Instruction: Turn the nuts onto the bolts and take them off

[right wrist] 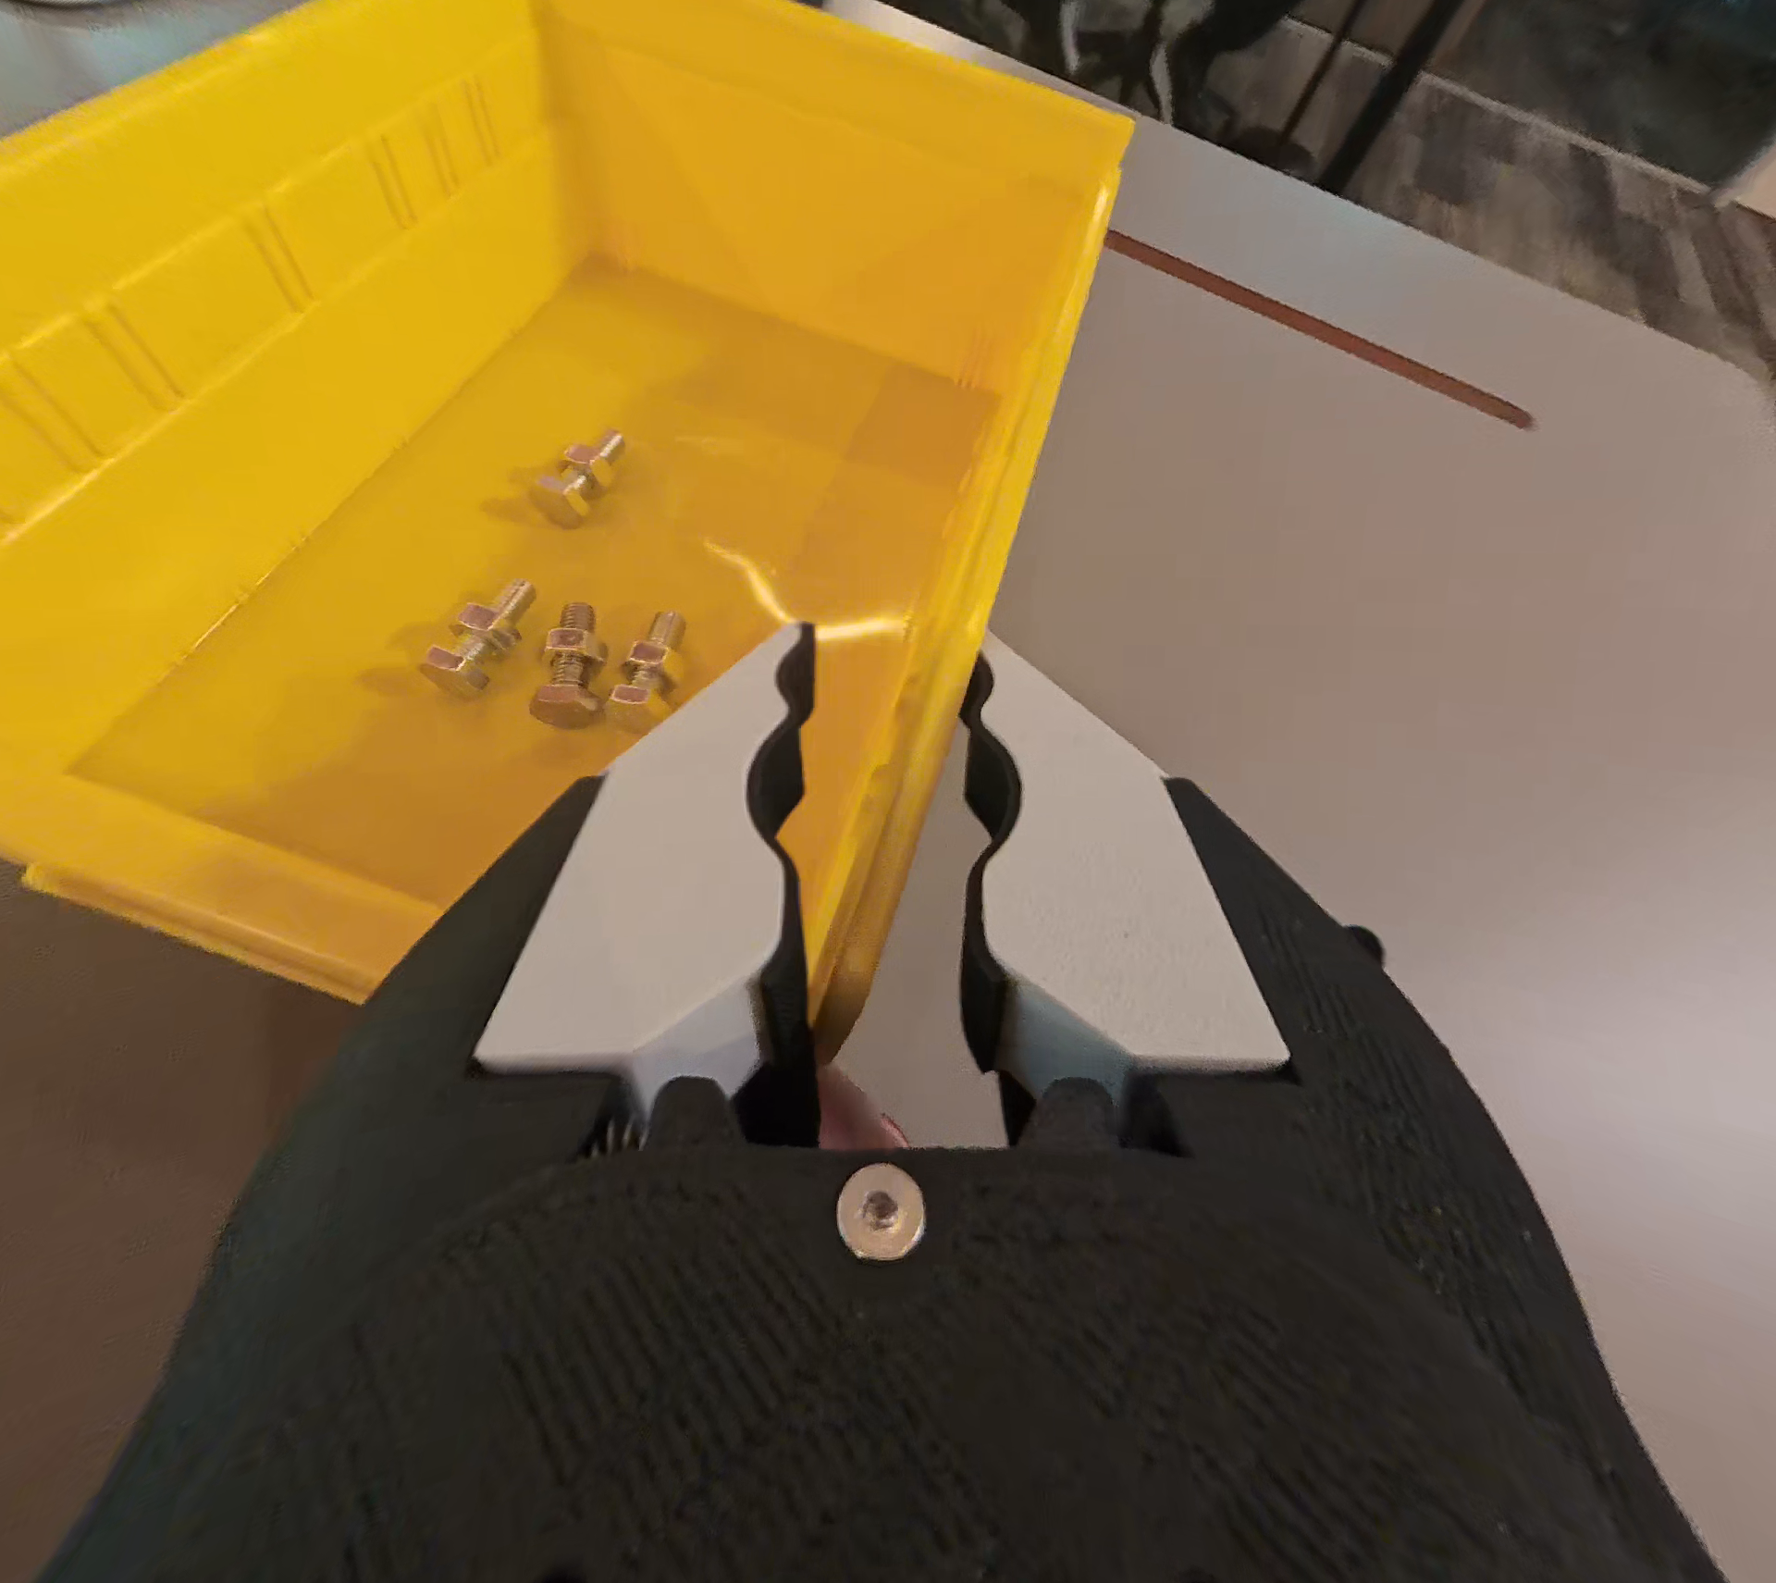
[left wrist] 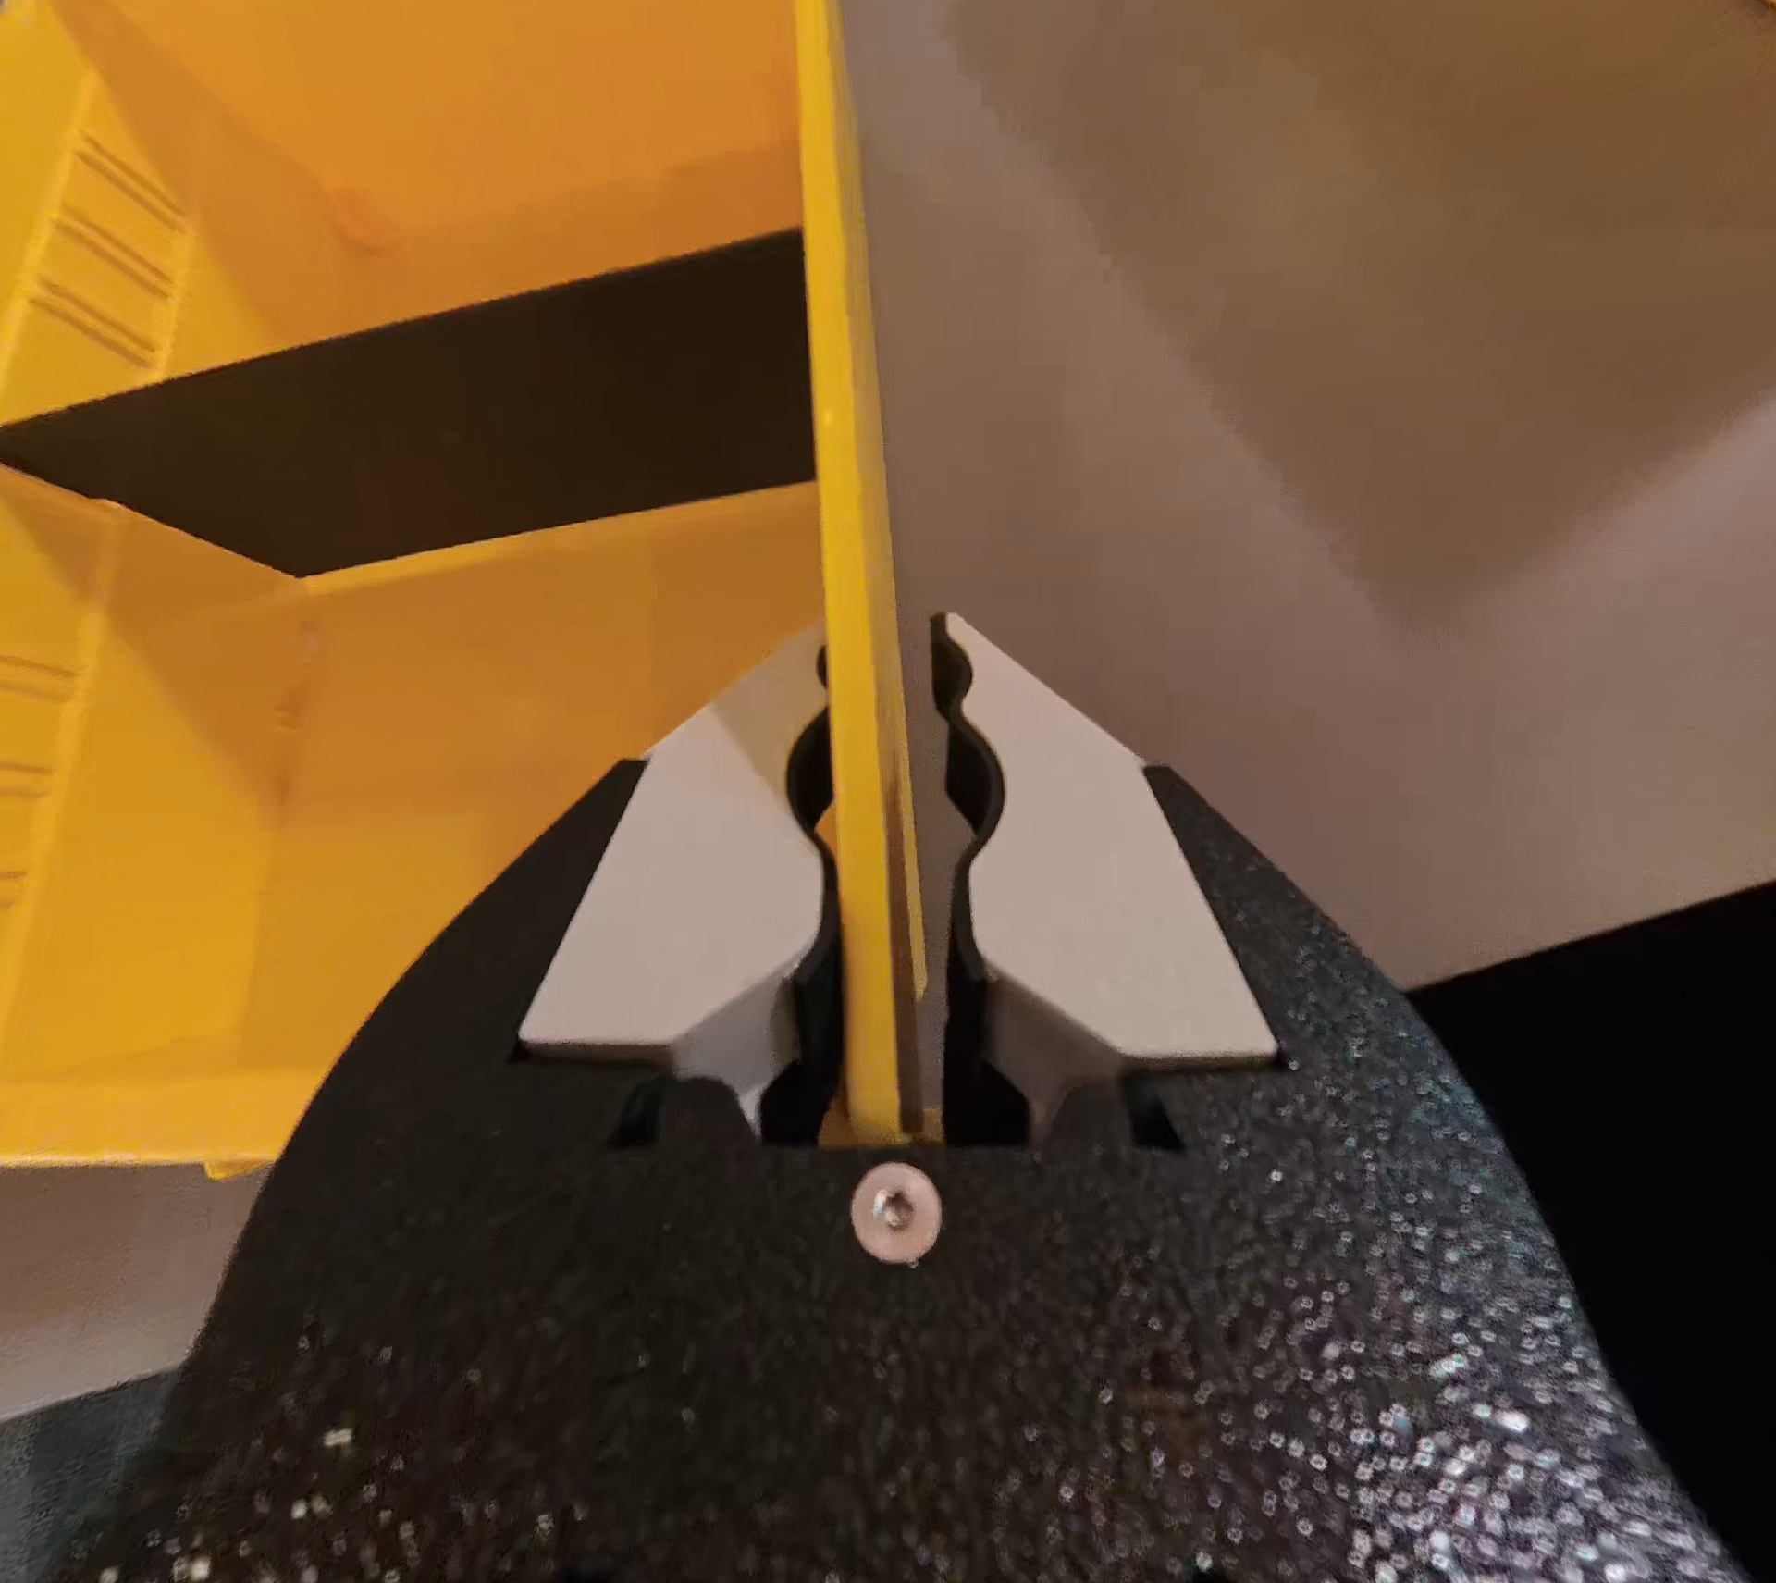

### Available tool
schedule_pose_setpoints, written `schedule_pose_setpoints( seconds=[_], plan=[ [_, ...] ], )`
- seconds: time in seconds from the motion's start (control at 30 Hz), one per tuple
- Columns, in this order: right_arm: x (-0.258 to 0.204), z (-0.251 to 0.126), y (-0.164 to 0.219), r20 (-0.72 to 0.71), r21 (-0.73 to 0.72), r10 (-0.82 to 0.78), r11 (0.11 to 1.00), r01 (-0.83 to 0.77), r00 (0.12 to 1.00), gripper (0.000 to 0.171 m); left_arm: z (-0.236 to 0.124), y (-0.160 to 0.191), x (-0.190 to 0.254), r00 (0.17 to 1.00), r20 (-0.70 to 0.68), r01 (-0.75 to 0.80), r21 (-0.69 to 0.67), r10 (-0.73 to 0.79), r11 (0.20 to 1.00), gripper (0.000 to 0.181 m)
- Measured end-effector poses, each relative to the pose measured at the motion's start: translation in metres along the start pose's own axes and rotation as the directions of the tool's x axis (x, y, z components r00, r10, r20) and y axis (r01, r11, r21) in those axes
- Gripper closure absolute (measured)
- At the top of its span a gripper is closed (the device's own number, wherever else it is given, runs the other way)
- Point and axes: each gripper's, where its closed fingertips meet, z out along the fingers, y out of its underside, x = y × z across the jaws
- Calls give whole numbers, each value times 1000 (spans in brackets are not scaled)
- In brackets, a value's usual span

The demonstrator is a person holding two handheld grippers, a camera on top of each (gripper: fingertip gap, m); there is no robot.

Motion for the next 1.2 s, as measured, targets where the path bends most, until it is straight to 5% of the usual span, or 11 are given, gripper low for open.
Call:
schedule_pose_setpoints(
  seconds=[0.17,0.4,0.63,0.87,1.03,1.2],
  plan=[
    [-28,1,-14,62,64,-79,995,75,995,113,4,-3,-2,997,53,-63,7,62,998,178],
    [16,-46,-54,-11,255,-108,961,107,994,113,-10,-19,-3,989,140,-78,157,56,984,178],
    [102,-105,-65,-226,332,7,941,70,974,121,-51,-89,25,980,116,-187,285,160,940,178],
    [158,-188,-79,-400,492,133,866,90,907,123,-66,-214,150,900,-97,-309,547,426,778,178],
    [187,-258,-81,-503,584,241,802,121,830,124,-51,-277,276,711,-277,-354,653,646,670,178],
    [212,-321,-68,-588,637,350,756,151,729,127,-38,-307,394,516,-466,-321,673,719,666,177]
  ],
)
